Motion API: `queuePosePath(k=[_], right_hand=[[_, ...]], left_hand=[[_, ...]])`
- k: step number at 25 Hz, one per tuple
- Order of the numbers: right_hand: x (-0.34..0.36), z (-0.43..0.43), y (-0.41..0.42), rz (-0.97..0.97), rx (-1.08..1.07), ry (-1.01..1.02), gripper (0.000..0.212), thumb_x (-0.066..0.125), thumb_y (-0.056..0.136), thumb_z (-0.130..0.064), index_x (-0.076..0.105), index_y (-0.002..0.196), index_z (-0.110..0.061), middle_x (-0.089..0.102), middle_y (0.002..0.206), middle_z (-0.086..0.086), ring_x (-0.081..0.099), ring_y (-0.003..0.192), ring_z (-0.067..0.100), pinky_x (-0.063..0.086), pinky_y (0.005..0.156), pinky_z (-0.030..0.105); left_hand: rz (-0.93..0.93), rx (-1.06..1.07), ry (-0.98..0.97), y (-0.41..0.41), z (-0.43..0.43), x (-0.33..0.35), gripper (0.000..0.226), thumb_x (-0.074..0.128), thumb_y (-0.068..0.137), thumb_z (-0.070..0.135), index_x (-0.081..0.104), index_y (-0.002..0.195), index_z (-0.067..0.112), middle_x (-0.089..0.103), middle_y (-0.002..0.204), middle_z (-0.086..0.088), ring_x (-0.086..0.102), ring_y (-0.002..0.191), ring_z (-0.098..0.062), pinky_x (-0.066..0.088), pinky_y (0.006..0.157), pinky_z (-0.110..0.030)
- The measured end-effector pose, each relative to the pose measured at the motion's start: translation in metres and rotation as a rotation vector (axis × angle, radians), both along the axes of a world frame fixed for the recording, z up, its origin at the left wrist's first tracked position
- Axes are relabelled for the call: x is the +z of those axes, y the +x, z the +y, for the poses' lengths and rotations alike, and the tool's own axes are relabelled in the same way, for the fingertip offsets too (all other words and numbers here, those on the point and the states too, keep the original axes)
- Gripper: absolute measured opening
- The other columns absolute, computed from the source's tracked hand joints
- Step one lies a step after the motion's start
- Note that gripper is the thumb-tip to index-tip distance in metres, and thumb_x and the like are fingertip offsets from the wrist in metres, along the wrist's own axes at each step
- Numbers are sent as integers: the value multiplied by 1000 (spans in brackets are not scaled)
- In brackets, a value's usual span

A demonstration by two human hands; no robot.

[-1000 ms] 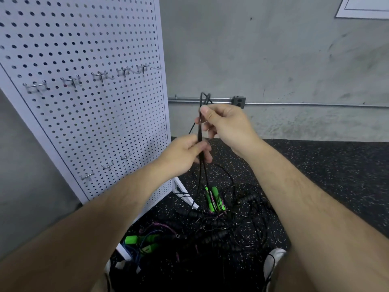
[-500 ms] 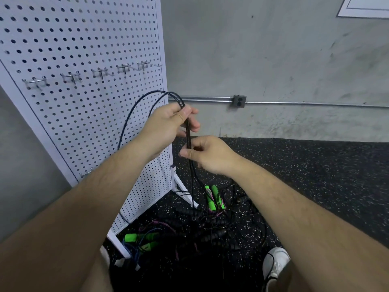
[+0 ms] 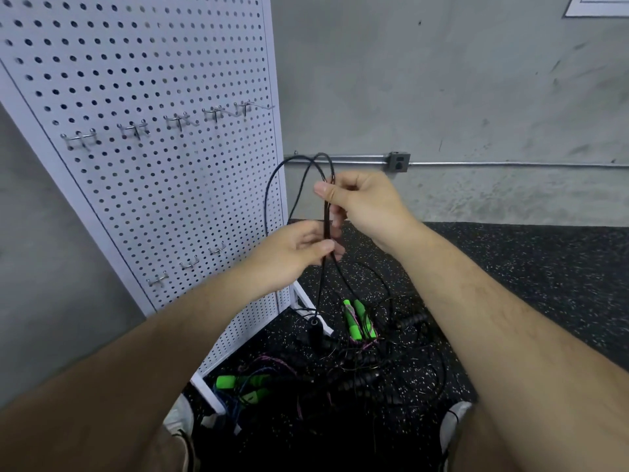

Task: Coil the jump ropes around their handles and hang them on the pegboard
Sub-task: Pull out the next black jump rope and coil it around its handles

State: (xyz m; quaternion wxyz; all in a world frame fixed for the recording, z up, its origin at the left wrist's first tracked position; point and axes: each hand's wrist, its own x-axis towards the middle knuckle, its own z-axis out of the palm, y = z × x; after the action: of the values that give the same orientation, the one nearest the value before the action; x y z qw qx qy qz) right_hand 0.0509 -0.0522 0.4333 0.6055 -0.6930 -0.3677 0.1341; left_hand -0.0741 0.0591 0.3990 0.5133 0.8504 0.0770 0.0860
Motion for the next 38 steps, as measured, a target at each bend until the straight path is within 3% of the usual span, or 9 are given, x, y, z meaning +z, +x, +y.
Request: queuePosePath(k=[4,6,8,10,18,25,29,33,38], right_hand=[[-3,-6,2,72,95,-25,22,60,100,-24,67,103,-3,64,74,6,57,64,20,48,59,31],[-11,-17,1,97,209,-221,17,62,95,-14,63,111,-10,68,91,9,60,71,17,51,61,29],[-26,-25,-4,-85,244,-517,14,65,94,-16,63,108,-17,71,92,6,63,68,11,55,66,29],[-37,-27,-10,-188,189,-600,7,64,98,-21,68,97,-16,71,81,0,62,61,8,58,65,33],[-24,-18,-8,-91,52,-281,9,70,94,-19,75,90,-14,78,84,0,59,61,2,48,58,19],[11,-3,-11,-30,-70,98,16,69,95,-15,71,86,-2,66,64,5,53,49,11,47,54,22],[19,3,-13,-45,-45,161,29,65,98,-22,68,83,3,63,68,10,51,54,16,45,56,27],[3,-14,-11,-18,16,-91,14,58,100,-25,68,96,-17,64,67,-8,55,55,11,48,61,32],[-14,-36,-16,-286,179,-653,12,64,98,-27,68,96,-17,71,85,-1,67,64,9,56,75,33]], left_hand=[[-166,210,20,7,-2,16,15,56,102,20,68,95,14,77,90,8,74,86,-9,59,87,-34],[-243,269,-44,11,5,27,15,57,102,18,69,97,11,78,90,5,74,83,-10,58,77,-26],[-291,284,-131,15,12,33,14,57,102,13,69,98,8,78,90,-1,75,82,-12,57,69,-21],[-294,259,-133,18,14,33,15,56,103,12,70,96,11,78,92,-1,75,84,-14,56,68,-21],[-328,319,-422,12,31,26,23,52,105,20,68,118,11,77,108,-5,74,98,-21,58,91,-40],[-76,195,-141,1,6,1,16,59,101,28,74,105,24,78,103,8,74,96,-15,54,98,-45],[-134,192,-137,2,-12,0,15,60,101,21,74,99,16,78,97,4,74,92,-18,59,87,-45],[-230,277,-30,3,-5,23,16,60,101,27,72,91,24,77,92,8,74,84,-11,49,74,-20],[-376,299,-166,9,13,34,18,59,102,18,74,92,17,78,94,1,74,92,-18,61,81,-32]])
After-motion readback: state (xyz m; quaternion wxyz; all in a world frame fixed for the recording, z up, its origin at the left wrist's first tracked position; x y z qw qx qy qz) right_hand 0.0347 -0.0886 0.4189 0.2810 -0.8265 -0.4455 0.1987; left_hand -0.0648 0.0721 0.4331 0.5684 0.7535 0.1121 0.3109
